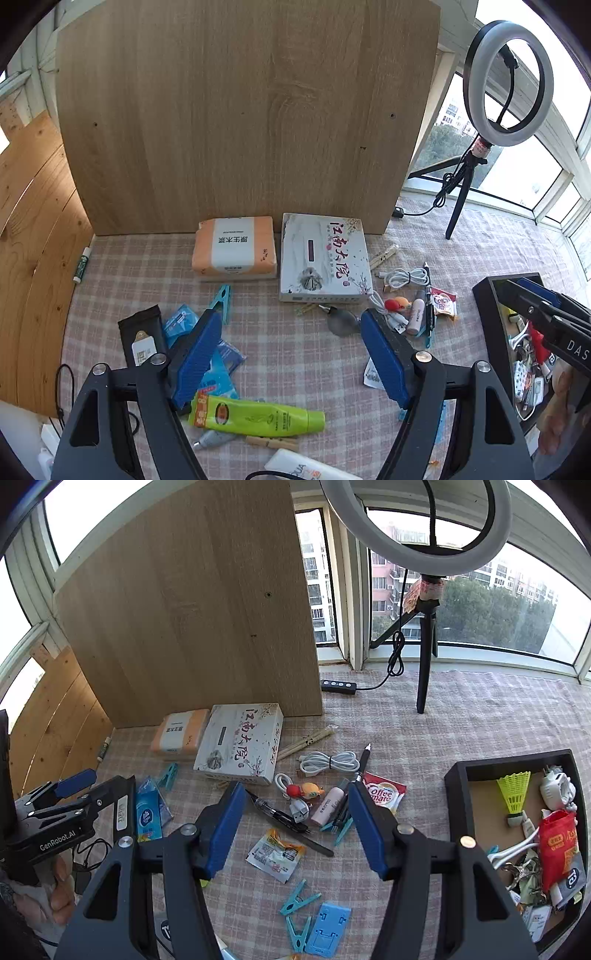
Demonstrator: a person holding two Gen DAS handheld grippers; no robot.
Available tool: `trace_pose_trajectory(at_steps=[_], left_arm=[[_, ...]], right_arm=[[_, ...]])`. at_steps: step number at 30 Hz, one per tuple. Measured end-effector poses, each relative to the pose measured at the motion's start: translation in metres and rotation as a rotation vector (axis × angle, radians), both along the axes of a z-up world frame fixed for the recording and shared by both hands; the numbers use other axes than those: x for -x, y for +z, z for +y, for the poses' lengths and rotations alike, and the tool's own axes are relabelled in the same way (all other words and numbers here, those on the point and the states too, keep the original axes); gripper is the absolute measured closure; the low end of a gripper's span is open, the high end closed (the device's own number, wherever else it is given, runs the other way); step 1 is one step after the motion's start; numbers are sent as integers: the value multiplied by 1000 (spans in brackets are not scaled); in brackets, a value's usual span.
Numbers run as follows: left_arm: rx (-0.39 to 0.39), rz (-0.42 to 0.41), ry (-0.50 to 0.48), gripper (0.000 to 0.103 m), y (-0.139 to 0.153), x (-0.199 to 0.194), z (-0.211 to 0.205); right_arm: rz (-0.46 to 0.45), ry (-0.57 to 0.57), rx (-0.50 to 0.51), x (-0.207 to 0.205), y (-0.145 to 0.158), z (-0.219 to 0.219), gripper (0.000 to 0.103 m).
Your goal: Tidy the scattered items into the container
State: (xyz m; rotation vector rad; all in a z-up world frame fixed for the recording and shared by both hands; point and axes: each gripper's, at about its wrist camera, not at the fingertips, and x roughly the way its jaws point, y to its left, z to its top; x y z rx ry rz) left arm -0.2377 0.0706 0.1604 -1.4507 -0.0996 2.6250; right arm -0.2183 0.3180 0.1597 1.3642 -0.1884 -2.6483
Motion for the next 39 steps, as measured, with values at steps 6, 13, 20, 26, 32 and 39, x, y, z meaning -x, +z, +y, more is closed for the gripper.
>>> trace_pose_trajectory(at_steps=[6,13,20,26,32,39], left_arm=[[-9,-110,-18,44,-40,67,13],[-18,-180,-1,47,-76,114,18],[17,-191,-17,47,-95,131,28],[44,-196,-15,47,-108,138,27],[7,-200,-35,48,-109,131,32],[-36,-228,-68,57,-120,129,51]], right_arm=[[-94,32,5,61,-38,-18,52],[-225,63,49,123,-89,-31,57],[-288,100,31,155,-122,-45,57],[-292,111,29,160,-126,-51,57],[-301,127,54,161,-126,-56,57],[-346,118,131,164,-126,-41,57]])
